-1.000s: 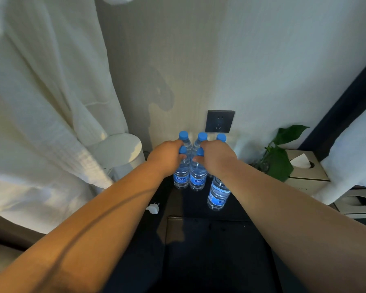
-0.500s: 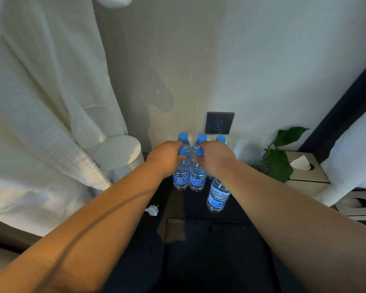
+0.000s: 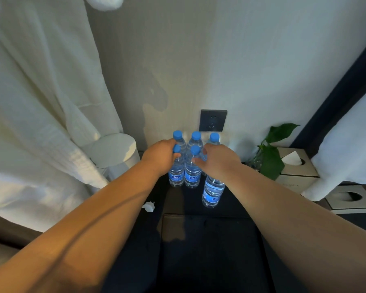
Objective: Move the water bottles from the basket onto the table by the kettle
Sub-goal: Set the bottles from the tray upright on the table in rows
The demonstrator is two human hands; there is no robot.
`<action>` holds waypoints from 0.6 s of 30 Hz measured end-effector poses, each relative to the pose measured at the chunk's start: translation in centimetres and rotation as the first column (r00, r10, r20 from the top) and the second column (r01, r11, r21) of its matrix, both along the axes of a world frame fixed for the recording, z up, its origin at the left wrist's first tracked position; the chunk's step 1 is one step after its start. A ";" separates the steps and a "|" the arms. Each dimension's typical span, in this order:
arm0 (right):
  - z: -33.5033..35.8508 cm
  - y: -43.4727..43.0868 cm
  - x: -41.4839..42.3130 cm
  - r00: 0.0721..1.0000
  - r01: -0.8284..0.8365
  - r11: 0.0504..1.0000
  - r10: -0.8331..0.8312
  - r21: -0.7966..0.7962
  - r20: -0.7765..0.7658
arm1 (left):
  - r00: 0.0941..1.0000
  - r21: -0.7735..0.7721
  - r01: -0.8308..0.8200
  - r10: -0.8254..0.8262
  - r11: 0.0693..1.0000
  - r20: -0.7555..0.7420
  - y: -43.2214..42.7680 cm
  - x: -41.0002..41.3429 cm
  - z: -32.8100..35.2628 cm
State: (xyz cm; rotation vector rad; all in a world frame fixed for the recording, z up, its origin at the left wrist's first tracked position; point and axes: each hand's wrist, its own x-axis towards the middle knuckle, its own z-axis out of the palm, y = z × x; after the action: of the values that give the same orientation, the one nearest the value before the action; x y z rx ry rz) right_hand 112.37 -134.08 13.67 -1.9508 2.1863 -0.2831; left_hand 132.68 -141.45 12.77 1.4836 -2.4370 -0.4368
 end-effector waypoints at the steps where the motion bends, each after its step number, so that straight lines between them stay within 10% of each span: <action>1: 0.1 0.4 -0.4 0.999 -0.011 0.999 0.012 0.035 -0.039 | 1.000 0.005 -0.010 0.010 1.000 -0.001 0.2 0.0 0.0; 9: 1.4 1.9 -2.2 0.962 -0.083 0.948 0.156 0.306 -0.224 | 0.998 0.004 -0.055 0.055 0.998 0.017 2.2 0.2 -0.4; 18: 1.0 1.5 -2.7 0.988 -0.037 0.992 0.055 0.124 -0.146 | 0.989 -0.153 0.039 -0.016 0.987 0.150 3.7 -1.4 0.3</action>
State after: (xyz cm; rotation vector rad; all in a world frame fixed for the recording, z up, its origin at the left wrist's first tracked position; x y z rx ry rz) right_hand 109.71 -132.63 14.71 -2.0103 2.1869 0.0031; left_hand 131.26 -137.77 13.11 1.4660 -2.5411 -0.1409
